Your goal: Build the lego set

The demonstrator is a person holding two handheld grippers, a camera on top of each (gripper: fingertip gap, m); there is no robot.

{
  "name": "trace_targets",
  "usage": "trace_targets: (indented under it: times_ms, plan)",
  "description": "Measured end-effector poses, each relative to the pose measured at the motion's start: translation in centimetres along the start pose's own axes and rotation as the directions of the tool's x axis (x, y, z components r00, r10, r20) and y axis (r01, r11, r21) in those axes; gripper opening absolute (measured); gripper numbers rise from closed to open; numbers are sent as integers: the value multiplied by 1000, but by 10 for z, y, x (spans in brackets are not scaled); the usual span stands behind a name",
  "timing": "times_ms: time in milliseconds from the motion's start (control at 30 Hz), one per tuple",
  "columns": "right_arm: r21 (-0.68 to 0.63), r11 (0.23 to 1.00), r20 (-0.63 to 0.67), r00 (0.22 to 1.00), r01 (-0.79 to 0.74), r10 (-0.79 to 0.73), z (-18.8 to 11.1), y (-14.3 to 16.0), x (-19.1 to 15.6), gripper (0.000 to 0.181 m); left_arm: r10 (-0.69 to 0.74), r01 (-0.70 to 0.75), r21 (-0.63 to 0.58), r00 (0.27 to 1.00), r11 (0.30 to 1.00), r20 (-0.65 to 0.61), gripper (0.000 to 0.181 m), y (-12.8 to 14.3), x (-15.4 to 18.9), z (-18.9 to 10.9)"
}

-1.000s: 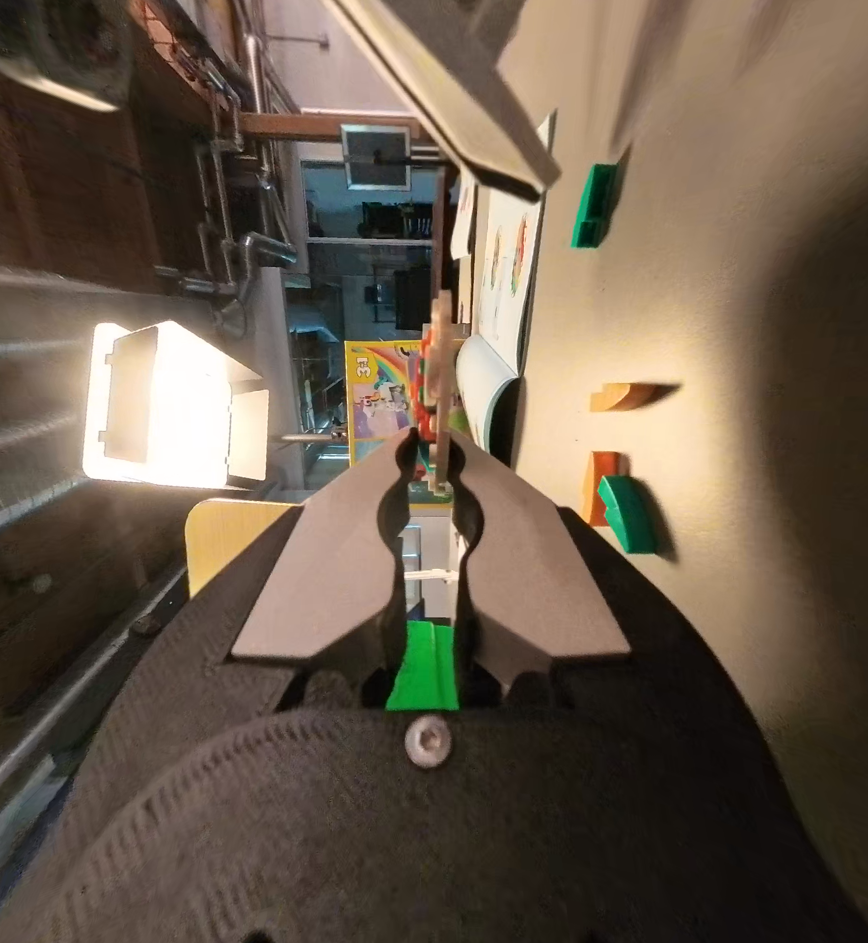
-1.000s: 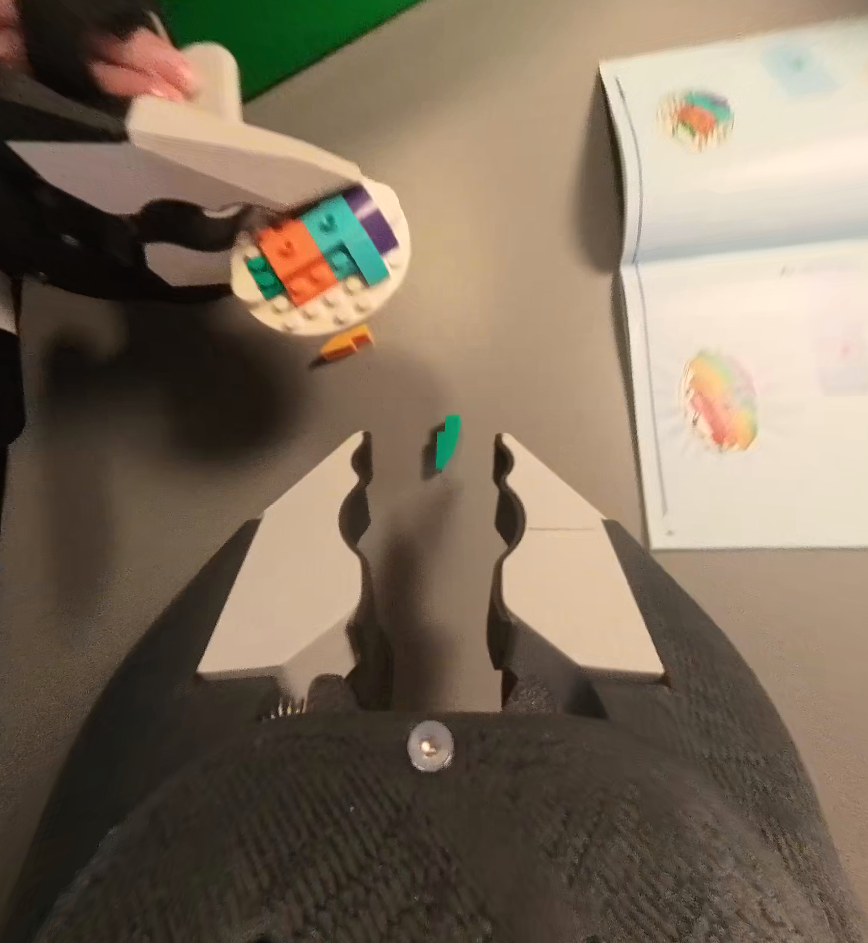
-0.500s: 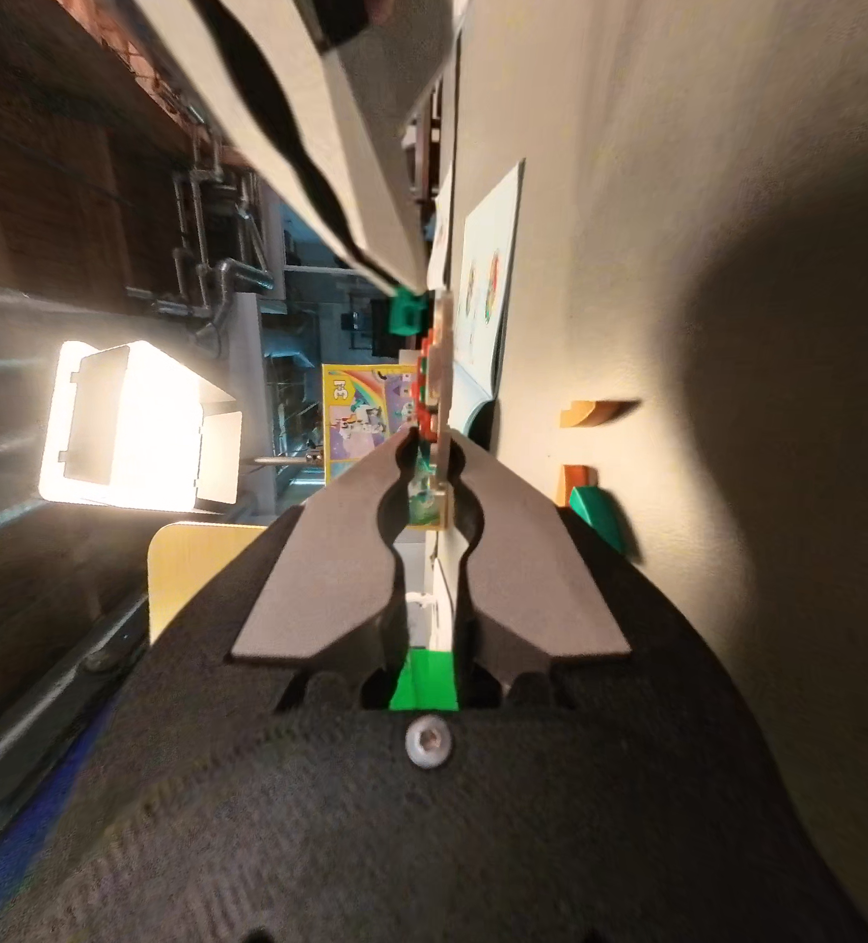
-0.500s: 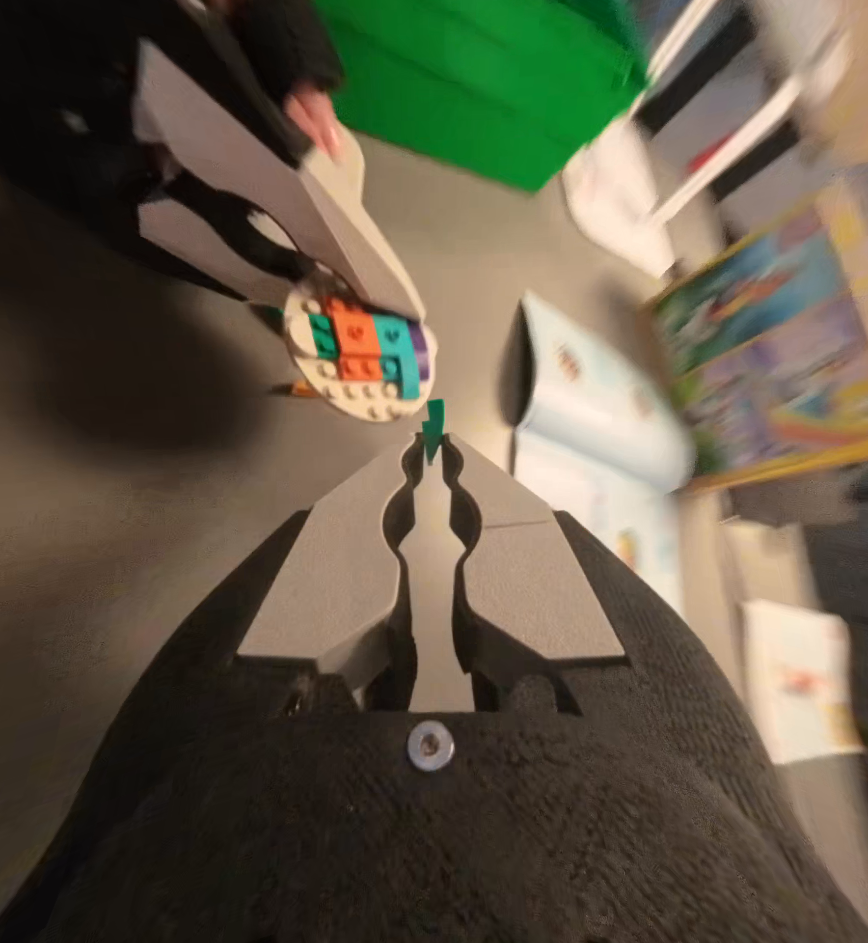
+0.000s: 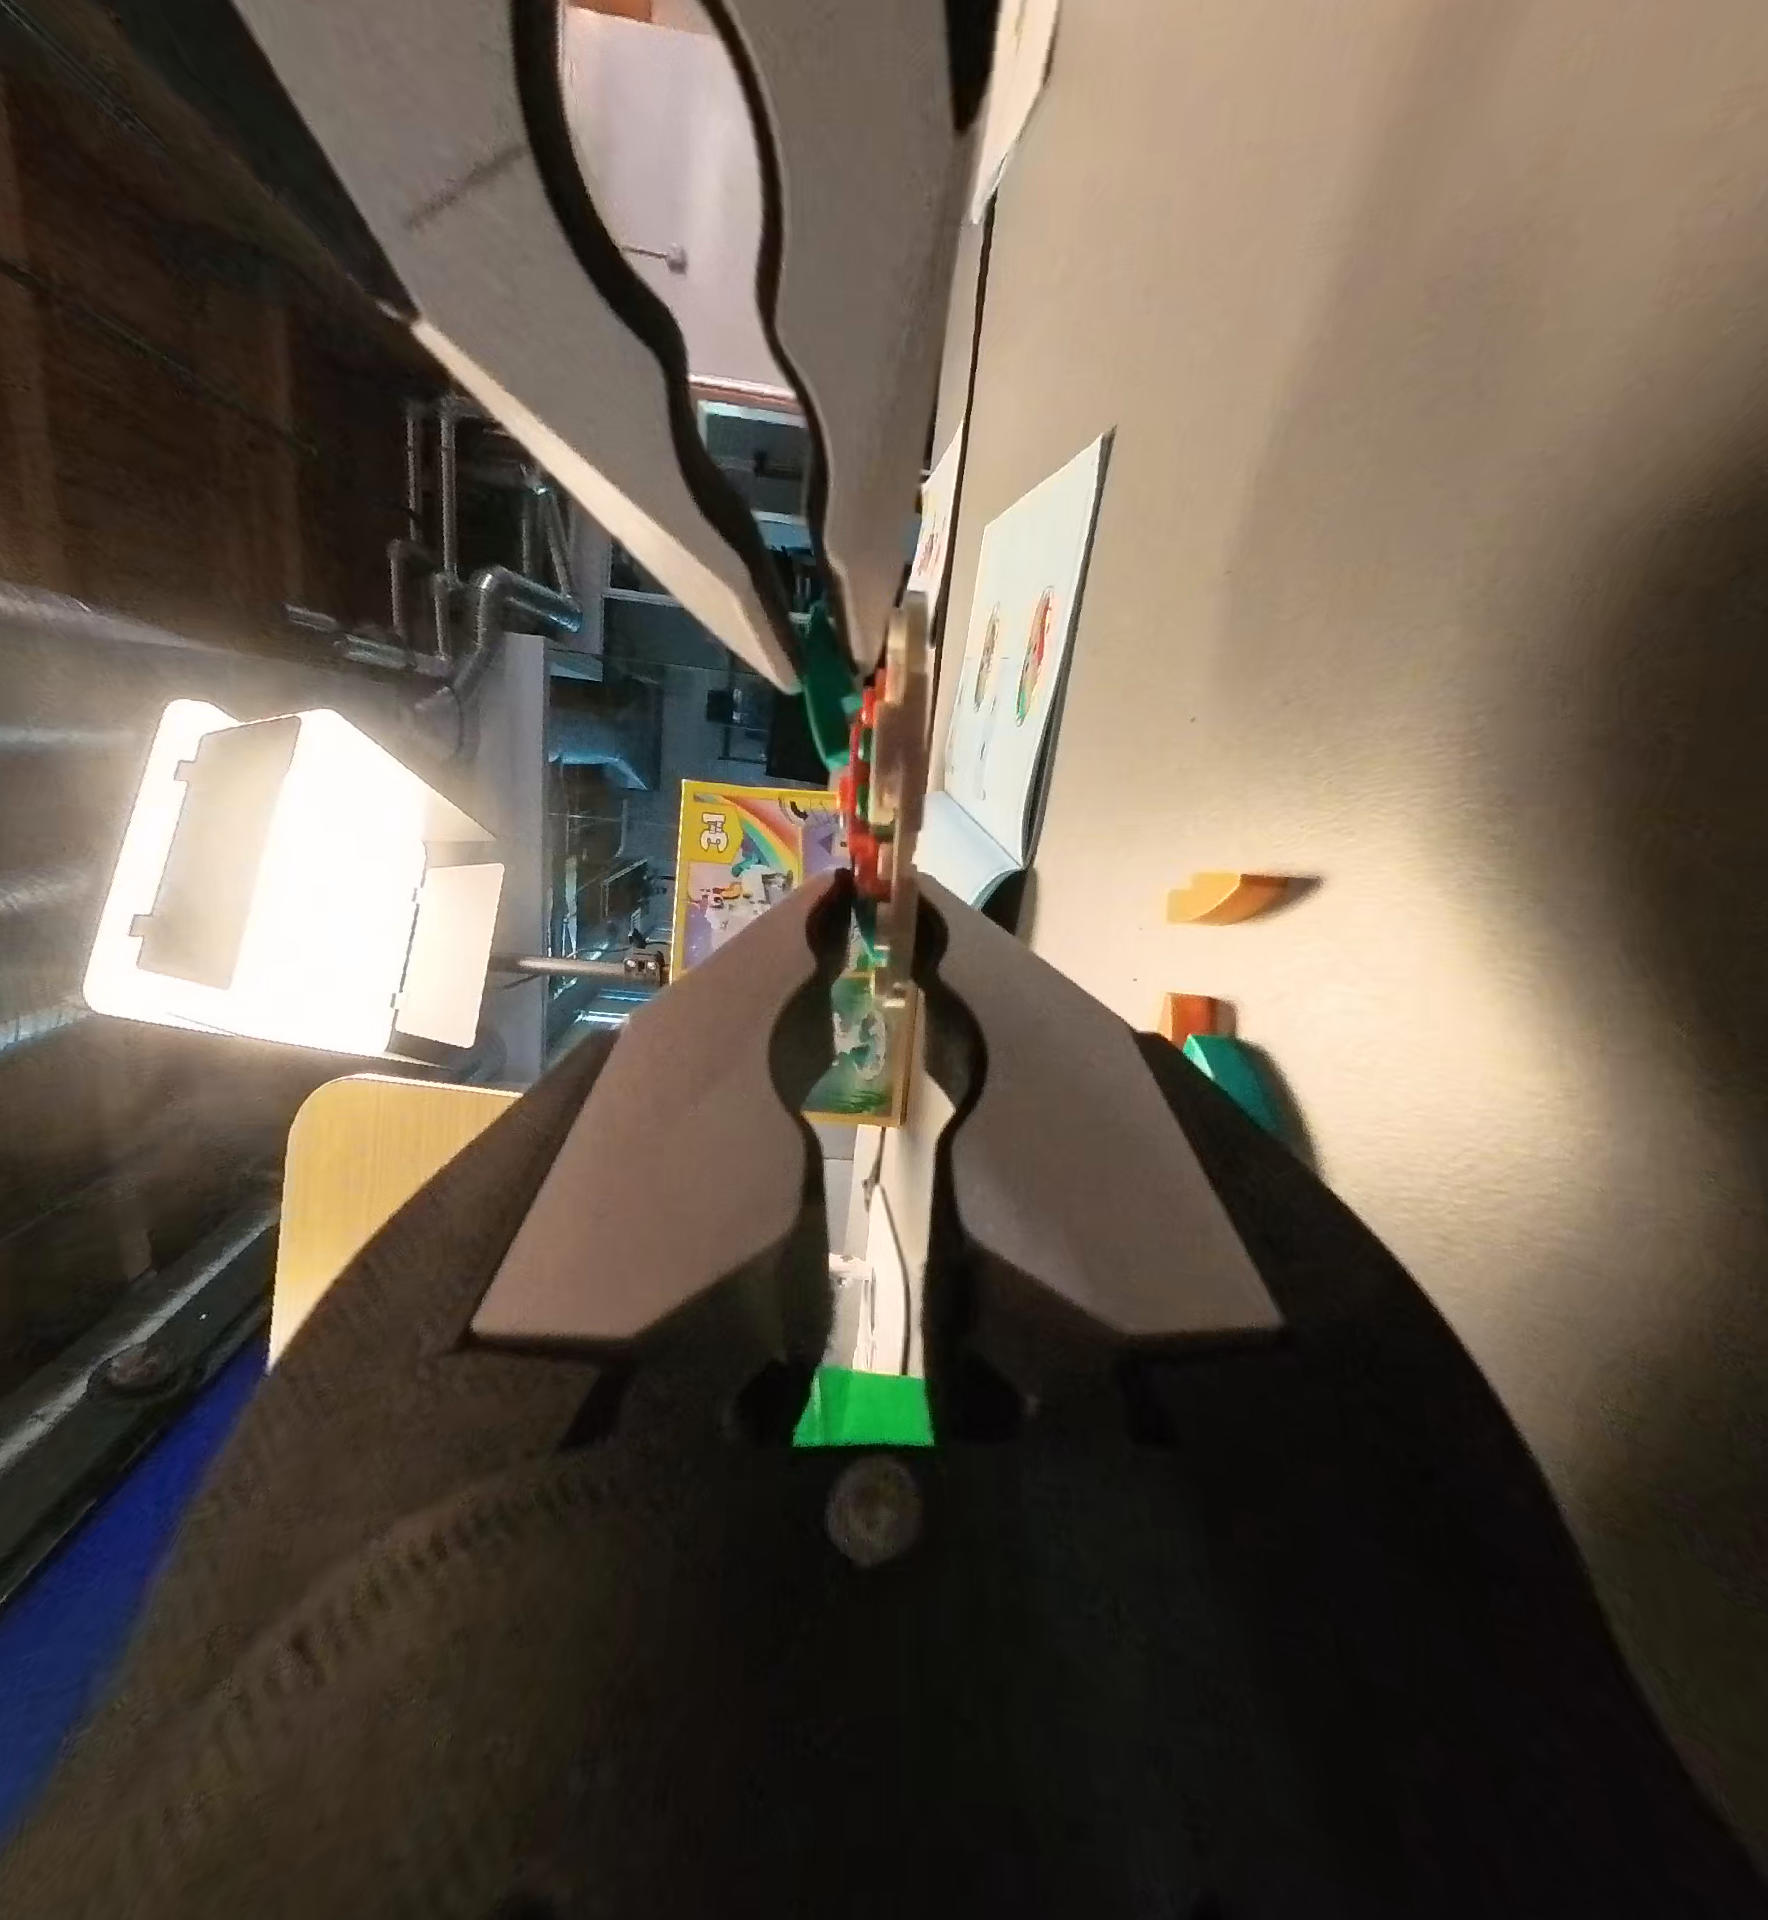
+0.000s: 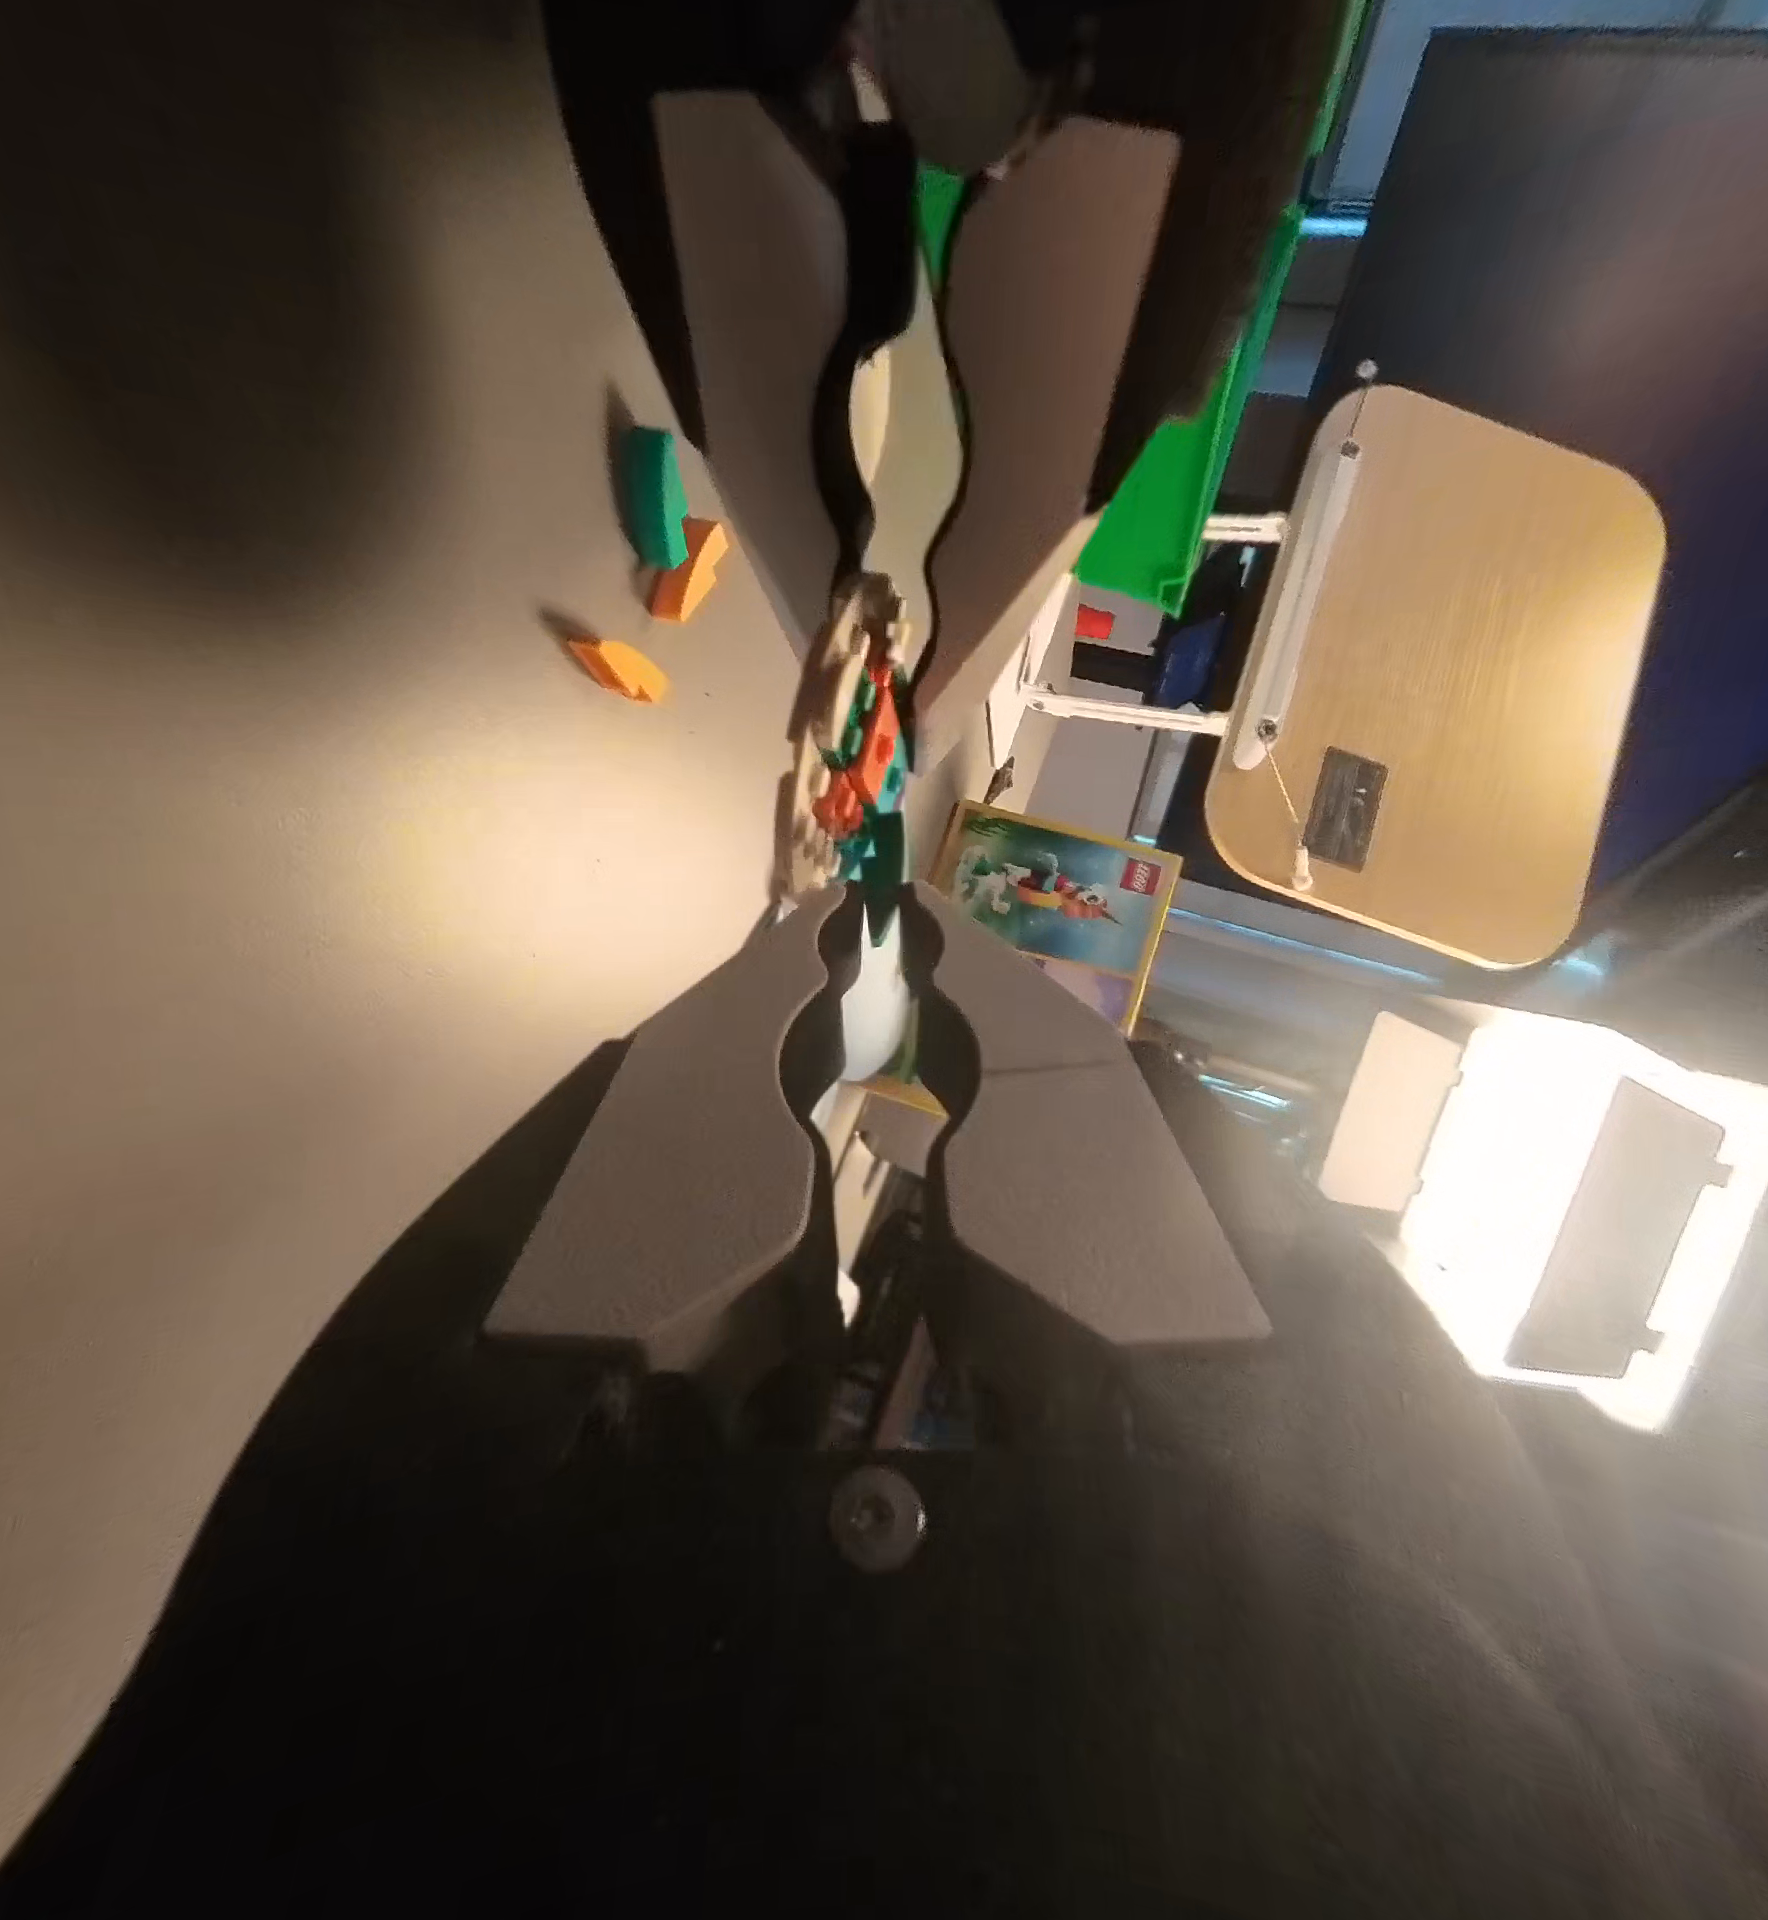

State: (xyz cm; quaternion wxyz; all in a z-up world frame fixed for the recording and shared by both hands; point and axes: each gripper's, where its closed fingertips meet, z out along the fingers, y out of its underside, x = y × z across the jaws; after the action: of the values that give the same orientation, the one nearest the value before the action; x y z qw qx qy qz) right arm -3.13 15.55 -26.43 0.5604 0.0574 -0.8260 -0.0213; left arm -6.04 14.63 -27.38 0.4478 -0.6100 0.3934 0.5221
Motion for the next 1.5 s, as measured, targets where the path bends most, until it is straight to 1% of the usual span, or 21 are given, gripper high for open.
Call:
trace_targets:
  times_ms: [100, 267, 367, 667, 800, 1133, 1300, 1500]
  plan:
    - [-25, 998, -11, 998, 58, -58, 2, 2, -1, 6, 0, 0, -5, 1000, 1000, -2, 9, 2, 0, 0]
    - [-20, 996, -39, 995, 88, -88, 1, -1, 1, 8, -33, 33, 1, 999, 999, 1, 9, 1, -2, -1]
    - [-23, 992, -65, 990, 126, -128, 0, -1, 3, 6, -53, 53, 4, 999, 999, 8, 8, 0, -4, -1]
    - [-24, 984, -60, 982, 176, -177, -4, -3, 3, 6, -43, 43, 16, 999, 999, 16, 8, -3, -3, -1]
    - [-24, 980, -60, 978, 197, -198, -5, -5, 4, 9, -41, 41, 19, 999, 999, 18, 8, -4, -3, -1]
    - [-29, 975, -70, 973, 219, -221, -6, -4, 7, 13, -42, 42, 25, 999, 999, 24, 8, -6, -3, -1]
    - [-52, 969, -49, 969, 241, -244, -7, 3, 7, 17, -42, 41, 34, 999, 999, 21, 8, -8, -2, -1]
    - [-31, 973, -36, 973, 227, -228, -9, 0, 7, 18, -41, 40, 37, 999, 998, 24, 8, -9, -2, -1]
